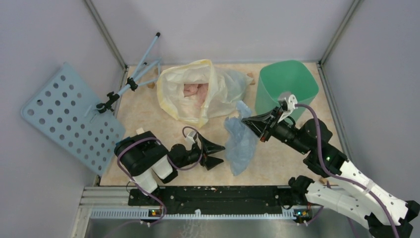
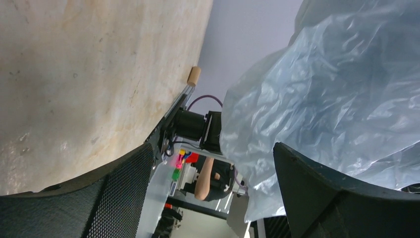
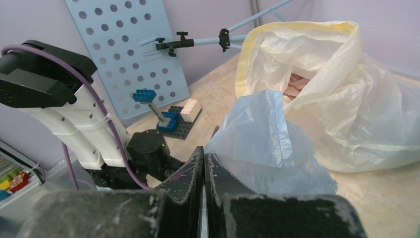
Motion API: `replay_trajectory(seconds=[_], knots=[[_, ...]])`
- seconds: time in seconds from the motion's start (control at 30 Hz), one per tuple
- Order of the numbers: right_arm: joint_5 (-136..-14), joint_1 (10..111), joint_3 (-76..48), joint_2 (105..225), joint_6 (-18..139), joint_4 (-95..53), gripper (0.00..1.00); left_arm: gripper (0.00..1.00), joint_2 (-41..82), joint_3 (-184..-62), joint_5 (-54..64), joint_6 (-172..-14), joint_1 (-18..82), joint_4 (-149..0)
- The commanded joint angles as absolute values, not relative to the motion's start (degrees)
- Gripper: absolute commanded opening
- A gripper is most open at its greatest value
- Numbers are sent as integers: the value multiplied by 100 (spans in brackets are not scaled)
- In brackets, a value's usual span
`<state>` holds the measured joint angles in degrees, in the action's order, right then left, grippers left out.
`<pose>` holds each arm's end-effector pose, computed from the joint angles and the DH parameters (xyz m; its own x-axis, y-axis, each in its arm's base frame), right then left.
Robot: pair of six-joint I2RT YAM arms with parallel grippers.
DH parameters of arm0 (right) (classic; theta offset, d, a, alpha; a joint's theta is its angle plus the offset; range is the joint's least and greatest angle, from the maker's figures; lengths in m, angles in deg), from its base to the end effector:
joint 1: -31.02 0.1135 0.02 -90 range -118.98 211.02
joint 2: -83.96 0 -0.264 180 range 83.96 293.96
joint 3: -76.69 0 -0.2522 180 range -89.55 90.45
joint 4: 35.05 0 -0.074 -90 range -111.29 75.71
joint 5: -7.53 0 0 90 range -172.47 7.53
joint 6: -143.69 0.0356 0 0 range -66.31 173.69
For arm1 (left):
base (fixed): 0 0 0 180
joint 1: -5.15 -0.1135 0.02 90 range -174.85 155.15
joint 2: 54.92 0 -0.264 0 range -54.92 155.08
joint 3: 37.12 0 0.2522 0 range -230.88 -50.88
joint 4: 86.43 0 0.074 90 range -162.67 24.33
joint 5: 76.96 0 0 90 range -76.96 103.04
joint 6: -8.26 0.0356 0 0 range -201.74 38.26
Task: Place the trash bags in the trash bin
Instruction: Unfold the trash bag at the center of the board.
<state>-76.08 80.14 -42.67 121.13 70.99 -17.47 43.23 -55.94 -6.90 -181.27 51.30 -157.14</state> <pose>0.0950 0.1158 0.3847 -0.1809 0.2426 -0.9531 -0.8065 0.5180 0.2849 0.1370 -0.1601 0.1109 -0.8817 -0.4203 0.2141 -0.2533 0.0390 -0.9666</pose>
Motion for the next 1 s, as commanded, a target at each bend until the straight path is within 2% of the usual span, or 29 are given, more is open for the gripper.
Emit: replay_trajectory(seconds=[0.0,0.17,0.27,0.33,0.4,0.43,0.47,0.6,0.7,0.77,0.83,0.97], knots=[[-7489,8077,-4155,11963,7208,-2064,0,96,4155,-5719,-385,-18219,5144,-17530],[-7414,8081,-4159,11955,7271,-2093,0,88,4359,-6070,-641,-18449,5188,-17536],[-7393,8077,-4156,11950,7297,-2093,0,76,4249,-6053,-511,-18442,5200,-17536],[-7374,8077,-4151,11951,7313,-2224,0,59,4236,-6097,-496,-18447,5203,-17535],[-7368,8079,-4132,11934,7319,-2224,0,26,4260,-6127,-484,-18413,5205,-17536],[-7380,8079,-4110,11923,7305,-2188,0,5,4251,-6118,-485,-18376,5194,-17541],[-7434,8081,-4085,11911,7284,-2151,0,0,4228,-6077,-476,-18279,5139,-17542],[-8106,8077,-3876,11773,7144,-1291,0,0,3731,-5434,-382,-17831,4563,-17503],[-9269,8079,-3809,11482,7097,-637,0,0,3021,-5116,-1039,-17460,3739,-16512],[-9901,8077,-3881,11220,7130,-448,0,0,2372,-5154,-1278,-16914,3402,-15160],[-10307,8080,-4053,10930,7175,-439,0,0,1492,-5343,-1101,-16255,3361,-13211],[-10527,8077,-4415,10659,7294,-401,0,0,-515,-6158,3,-14855,3400,-9588]])
